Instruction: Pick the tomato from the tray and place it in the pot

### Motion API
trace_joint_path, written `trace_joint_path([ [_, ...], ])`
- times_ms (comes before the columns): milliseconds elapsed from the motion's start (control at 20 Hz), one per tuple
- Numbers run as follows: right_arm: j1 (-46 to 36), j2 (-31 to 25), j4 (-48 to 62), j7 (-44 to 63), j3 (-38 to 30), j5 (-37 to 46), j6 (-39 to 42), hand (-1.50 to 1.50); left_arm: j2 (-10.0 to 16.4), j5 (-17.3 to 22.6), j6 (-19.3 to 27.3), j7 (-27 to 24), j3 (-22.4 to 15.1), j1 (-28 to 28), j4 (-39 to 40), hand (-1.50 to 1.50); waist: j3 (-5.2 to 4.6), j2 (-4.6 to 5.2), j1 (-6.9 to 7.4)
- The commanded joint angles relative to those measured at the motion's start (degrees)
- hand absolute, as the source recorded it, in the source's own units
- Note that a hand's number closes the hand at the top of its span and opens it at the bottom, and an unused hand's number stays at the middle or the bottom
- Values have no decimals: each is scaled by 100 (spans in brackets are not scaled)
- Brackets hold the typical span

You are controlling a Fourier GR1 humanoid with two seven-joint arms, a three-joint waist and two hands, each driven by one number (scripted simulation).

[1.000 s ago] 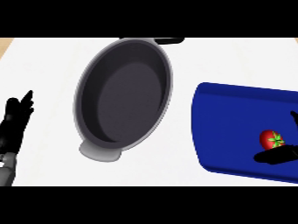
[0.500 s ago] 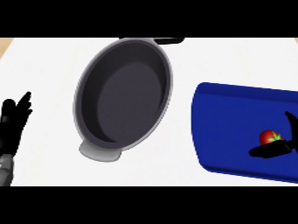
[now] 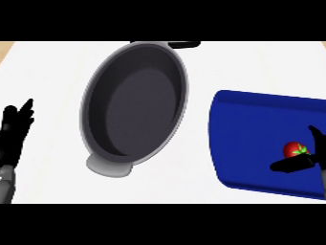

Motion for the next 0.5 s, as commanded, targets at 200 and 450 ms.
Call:
trace_joint_path([
  [200, -397, 459, 841, -560, -92, 883, -60, 150, -148, -265, -61, -78, 134, -94, 146, 0, 1, 5, 25],
  [450, -209, 208, 581, -647, -210, 1361, 111, 150, -387, -274, -78, -127, 105, 223, -214, 0, 0, -3, 18],
])
